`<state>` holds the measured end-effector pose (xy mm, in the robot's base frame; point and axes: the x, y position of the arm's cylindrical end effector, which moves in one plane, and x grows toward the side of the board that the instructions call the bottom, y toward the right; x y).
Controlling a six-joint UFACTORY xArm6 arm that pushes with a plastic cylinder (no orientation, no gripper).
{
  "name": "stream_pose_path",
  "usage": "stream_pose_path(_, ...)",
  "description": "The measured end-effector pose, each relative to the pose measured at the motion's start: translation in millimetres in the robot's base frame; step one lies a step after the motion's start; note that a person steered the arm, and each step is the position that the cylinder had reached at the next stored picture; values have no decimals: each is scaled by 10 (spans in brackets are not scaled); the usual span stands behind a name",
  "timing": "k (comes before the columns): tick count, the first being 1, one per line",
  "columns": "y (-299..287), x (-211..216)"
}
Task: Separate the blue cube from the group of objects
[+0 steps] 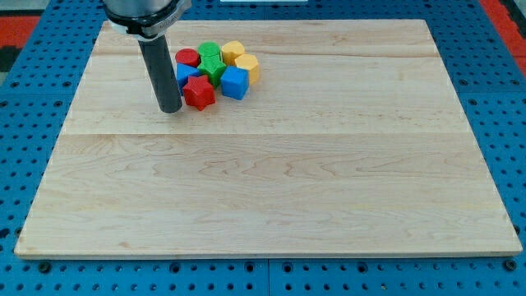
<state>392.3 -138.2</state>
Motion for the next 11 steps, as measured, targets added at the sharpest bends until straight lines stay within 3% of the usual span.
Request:
stream_pose_path(1,-66,-57)
stream_pose_path(3,-260,-591)
stream_pose_path(4,-102,-750)
stream_pose_path(11,1872,-366)
